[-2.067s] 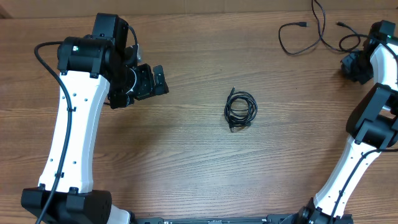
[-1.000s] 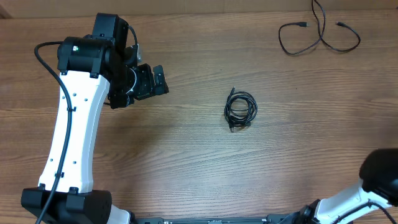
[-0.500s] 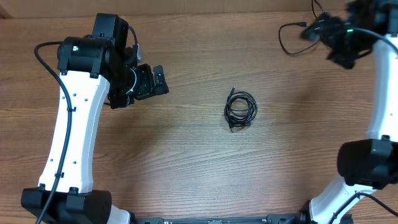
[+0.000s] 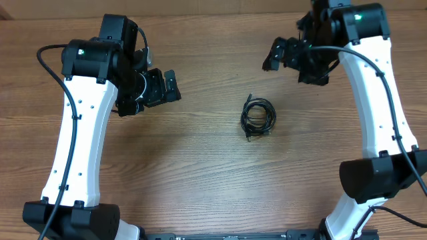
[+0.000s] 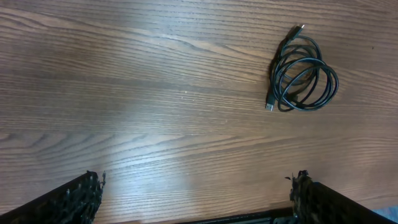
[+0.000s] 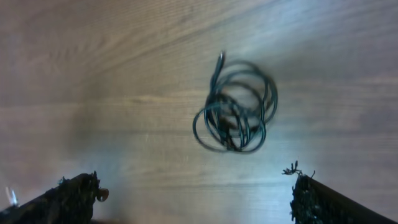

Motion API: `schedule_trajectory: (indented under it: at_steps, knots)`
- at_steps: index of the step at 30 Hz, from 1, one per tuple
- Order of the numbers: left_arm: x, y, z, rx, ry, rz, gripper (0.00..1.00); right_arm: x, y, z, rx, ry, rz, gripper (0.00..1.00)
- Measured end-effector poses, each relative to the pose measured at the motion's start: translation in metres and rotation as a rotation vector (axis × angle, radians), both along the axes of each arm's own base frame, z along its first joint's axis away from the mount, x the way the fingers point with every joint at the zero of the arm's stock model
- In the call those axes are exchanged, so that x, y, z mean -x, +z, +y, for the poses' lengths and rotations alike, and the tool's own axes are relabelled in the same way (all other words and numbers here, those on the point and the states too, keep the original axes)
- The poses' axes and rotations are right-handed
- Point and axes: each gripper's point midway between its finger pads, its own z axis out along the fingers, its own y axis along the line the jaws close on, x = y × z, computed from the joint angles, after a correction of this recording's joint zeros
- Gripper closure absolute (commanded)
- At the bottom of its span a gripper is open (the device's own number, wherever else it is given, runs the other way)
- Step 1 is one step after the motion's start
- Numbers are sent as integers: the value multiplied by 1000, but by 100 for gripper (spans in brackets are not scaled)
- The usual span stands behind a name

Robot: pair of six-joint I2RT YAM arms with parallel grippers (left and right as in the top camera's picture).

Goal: Untangle cables
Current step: 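Move the right gripper over the small black coil at center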

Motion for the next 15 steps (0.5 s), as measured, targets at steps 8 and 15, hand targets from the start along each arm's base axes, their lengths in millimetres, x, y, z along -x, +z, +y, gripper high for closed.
schedule_trajectory:
  at_steps: [8, 15]
  knots:
    - [0, 0, 0, 0, 0, 0, 0, 39, 44, -14, 66, -19, -83, 0]
    - [0, 0, 0, 0, 0, 0, 0, 66, 54, -8, 78, 13, -108, 0]
